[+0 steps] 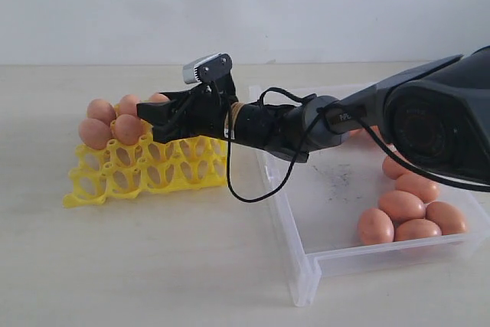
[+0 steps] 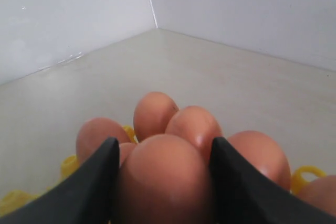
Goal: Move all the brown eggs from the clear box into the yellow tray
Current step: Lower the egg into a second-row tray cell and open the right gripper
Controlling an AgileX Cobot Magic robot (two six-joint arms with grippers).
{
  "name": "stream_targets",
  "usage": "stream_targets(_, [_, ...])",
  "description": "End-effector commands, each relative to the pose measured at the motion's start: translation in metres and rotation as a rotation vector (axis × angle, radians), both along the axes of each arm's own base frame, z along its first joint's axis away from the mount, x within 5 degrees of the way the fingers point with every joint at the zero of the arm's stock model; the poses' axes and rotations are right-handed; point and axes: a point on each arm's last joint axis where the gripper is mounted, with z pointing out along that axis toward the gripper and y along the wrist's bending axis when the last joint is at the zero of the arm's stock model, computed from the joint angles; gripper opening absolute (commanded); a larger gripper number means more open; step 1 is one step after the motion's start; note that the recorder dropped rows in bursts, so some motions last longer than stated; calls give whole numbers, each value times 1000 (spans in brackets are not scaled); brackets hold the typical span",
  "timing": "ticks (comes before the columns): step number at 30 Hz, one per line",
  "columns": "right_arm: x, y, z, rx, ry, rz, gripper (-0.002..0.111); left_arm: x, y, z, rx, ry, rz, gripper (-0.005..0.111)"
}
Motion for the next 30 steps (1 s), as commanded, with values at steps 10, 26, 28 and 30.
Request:
stream_targets(10, [-1, 22, 6, -128, -42, -19, 0, 0, 0, 1, 6, -5, -4, 4])
stream_targets(26, [4, 22, 3, -193, -1, -74, 5, 0, 0, 1, 6, -5, -4, 4])
stream_targets(28, [4, 22, 3, -188, 9, -76, 19, 0, 0, 1, 6, -5, -4, 4])
stream_targets(30, [4, 22, 3, -183, 18, -77, 36, 0, 0, 1, 6, -5, -4, 4])
